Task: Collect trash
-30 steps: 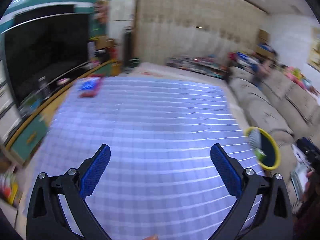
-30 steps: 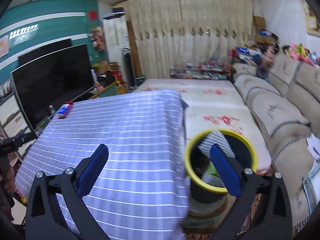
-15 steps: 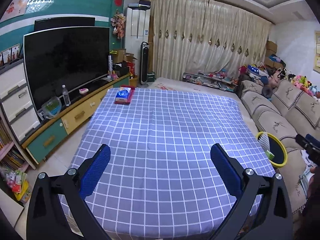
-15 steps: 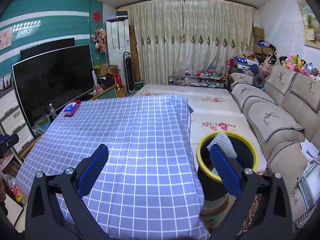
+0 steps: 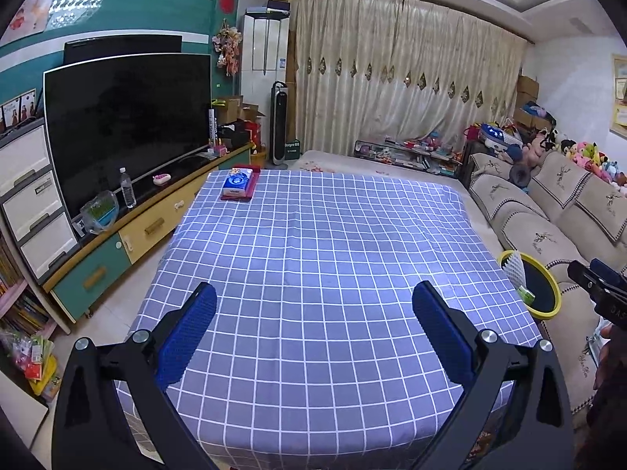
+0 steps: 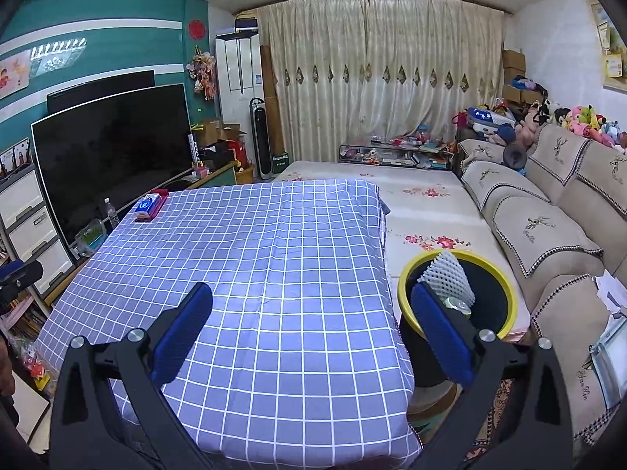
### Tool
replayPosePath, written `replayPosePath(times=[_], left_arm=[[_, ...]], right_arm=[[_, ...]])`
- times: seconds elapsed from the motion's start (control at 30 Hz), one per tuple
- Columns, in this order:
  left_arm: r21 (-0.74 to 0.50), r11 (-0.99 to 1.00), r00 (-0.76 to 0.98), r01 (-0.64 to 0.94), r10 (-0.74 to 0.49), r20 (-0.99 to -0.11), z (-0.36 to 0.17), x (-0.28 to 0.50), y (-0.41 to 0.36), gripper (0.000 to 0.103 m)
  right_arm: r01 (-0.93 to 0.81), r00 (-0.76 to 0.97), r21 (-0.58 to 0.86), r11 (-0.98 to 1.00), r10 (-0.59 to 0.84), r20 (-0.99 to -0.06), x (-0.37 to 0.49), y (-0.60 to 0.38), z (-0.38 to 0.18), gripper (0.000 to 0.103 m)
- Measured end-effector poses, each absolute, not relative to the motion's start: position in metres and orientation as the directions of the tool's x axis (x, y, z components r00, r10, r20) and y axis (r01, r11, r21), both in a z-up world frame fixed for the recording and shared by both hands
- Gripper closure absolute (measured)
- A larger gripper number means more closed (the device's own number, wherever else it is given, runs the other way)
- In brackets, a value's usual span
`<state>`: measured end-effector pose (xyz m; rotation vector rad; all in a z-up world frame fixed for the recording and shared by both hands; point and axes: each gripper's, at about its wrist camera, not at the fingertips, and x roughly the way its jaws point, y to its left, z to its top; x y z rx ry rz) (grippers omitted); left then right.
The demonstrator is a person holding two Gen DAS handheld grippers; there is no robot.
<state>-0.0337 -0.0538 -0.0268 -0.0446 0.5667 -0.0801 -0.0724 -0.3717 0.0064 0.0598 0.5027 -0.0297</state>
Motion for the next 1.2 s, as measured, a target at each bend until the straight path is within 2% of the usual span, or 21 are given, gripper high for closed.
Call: replayPosePath(times=[1.2], left_arm=[[-0.059, 0.995, 0.822, 0.082, -0.101, -0.560, -0.036, -0.017, -0.062, 0.005]], right_arm=[[0.037, 0.878, 0.065, 0.997, -0.001, -0.479, -0.064, -0.378, 0.004, 0.006]])
